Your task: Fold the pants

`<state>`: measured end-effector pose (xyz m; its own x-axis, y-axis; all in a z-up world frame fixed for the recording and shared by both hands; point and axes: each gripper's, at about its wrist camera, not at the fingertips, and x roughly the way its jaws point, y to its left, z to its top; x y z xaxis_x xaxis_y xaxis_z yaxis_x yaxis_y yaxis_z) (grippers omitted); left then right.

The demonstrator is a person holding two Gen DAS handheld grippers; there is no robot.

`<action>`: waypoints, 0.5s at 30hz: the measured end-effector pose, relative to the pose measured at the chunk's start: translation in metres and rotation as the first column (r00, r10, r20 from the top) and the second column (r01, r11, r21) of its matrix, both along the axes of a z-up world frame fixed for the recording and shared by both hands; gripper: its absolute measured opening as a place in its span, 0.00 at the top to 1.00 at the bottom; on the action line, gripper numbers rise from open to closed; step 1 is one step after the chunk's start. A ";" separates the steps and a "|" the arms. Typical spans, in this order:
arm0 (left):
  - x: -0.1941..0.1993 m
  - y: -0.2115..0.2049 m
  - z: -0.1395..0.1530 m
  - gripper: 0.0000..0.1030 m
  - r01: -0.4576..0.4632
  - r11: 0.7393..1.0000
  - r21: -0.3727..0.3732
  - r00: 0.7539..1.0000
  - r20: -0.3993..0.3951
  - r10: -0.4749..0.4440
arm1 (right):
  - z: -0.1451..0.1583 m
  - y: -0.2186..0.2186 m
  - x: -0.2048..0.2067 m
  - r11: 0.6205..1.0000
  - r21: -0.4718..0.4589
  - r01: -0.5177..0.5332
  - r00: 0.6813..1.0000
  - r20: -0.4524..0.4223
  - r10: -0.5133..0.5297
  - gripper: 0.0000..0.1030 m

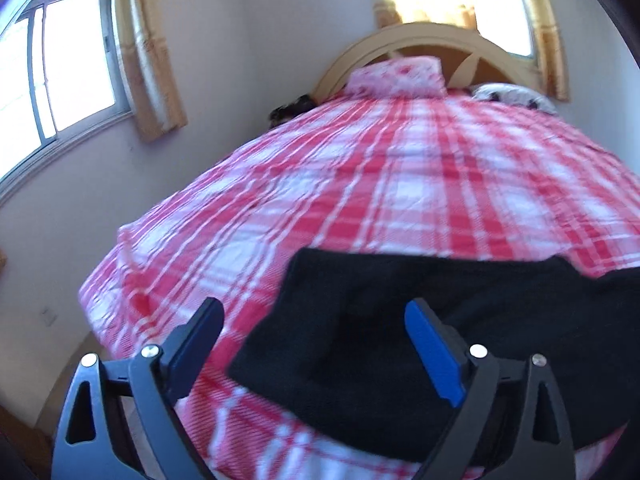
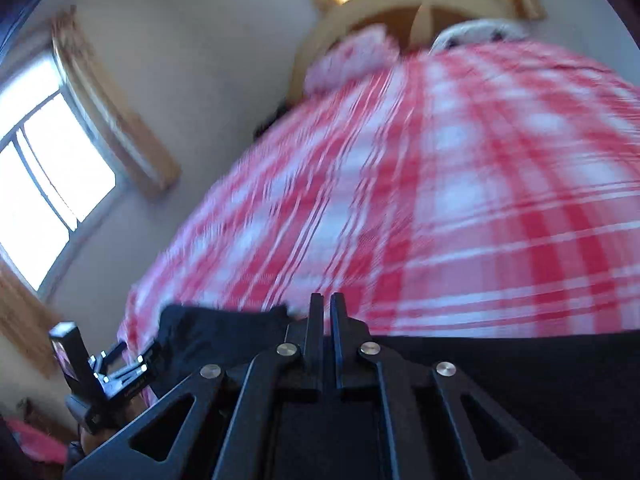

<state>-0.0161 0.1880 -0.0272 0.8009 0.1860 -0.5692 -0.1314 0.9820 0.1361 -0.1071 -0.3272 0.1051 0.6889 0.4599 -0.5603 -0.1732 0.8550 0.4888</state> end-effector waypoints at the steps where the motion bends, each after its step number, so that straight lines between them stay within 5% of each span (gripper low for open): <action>1: 0.001 -0.006 0.001 0.06 0.020 1.000 -0.014 1.000 -0.002 -0.020 | 0.007 -0.023 -0.010 0.999 0.025 0.048 0.999 0.021 -0.049 0.73; 2: 0.003 -0.014 0.001 0.06 0.040 0.999 -0.030 0.999 -0.009 -0.041 | 0.017 -0.061 -0.030 0.988 0.054 0.145 0.988 0.043 -0.147 0.50; 4: 0.008 -0.033 -0.004 0.06 0.076 0.995 -0.071 0.996 -0.043 -0.079 | 0.023 -0.116 -0.065 0.944 0.069 0.321 0.942 0.077 -0.326 0.34; 9: 0.012 -0.070 -0.016 0.06 0.152 0.979 -0.136 0.979 -0.118 -0.169 | 0.029 -0.244 -0.146 0.761 -0.095 0.642 0.767 0.088 -0.636 0.35; 11: 0.009 -0.084 -0.016 0.06 0.167 0.978 -0.123 0.976 -0.122 -0.181 | 0.028 -0.285 -0.166 0.681 -0.199 0.705 0.705 0.087 -0.704 0.46; 15: -0.001 -0.106 -0.017 0.06 0.194 0.975 -0.112 0.968 -0.138 -0.209 | 0.016 -0.346 -0.167 0.621 -0.310 0.720 0.655 0.010 -0.755 0.62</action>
